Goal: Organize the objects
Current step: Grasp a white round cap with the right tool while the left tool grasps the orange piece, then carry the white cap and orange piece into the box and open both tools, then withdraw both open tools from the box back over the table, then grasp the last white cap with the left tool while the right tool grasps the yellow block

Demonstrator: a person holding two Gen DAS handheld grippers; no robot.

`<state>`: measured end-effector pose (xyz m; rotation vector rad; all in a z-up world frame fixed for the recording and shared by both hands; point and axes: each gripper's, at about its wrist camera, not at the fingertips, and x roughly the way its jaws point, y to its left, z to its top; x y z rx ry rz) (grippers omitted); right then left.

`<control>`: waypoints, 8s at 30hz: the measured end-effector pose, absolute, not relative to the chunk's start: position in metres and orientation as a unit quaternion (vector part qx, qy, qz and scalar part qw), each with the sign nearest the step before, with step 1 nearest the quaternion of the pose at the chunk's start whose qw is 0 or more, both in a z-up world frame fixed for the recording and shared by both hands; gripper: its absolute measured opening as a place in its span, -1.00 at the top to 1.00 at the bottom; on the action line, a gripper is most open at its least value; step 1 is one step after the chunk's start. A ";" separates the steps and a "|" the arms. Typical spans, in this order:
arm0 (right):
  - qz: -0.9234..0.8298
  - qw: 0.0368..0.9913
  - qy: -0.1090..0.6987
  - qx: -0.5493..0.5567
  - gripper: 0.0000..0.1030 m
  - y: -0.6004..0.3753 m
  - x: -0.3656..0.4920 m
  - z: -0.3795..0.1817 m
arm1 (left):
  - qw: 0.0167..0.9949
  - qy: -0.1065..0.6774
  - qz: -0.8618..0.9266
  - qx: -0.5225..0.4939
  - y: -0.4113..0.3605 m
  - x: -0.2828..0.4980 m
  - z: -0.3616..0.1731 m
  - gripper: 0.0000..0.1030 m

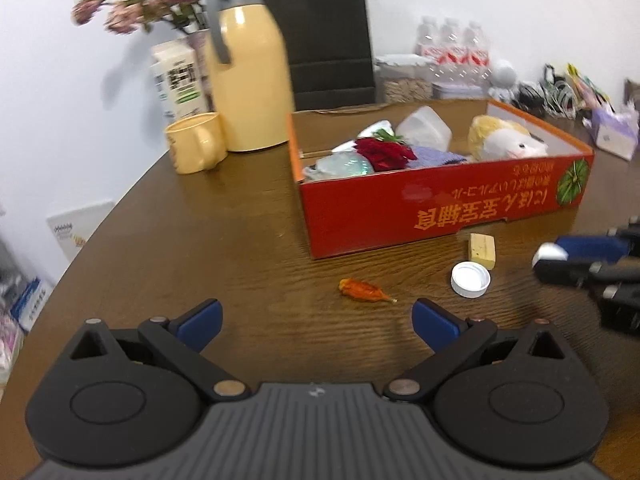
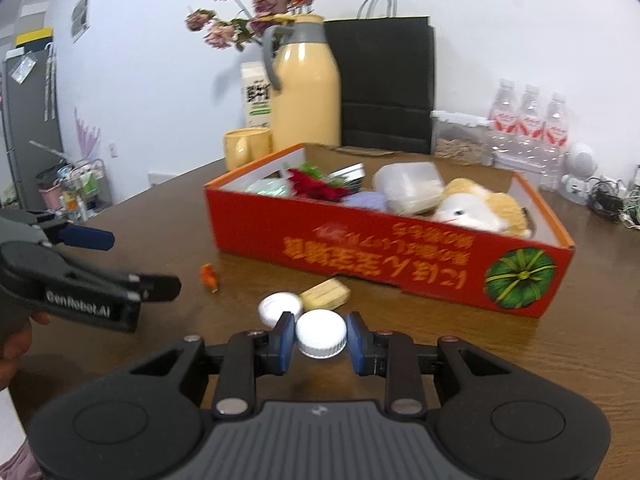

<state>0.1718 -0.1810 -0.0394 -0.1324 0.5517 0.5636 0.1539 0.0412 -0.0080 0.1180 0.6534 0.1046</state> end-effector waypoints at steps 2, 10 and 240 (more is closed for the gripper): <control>0.267 0.924 0.266 -0.060 0.48 -0.186 0.177 -0.037 | 0.942 0.326 0.041 0.063 0.040 0.163 -0.011 -1.00; 0.255 0.927 0.270 -0.050 0.48 -0.193 0.188 -0.041 | 0.935 0.349 -0.024 0.051 0.046 0.181 -0.024 -0.51; 0.276 0.914 0.284 -0.091 -0.15 -0.148 0.225 -0.059 | 0.965 0.256 0.035 -0.049 0.068 0.173 -0.017 0.43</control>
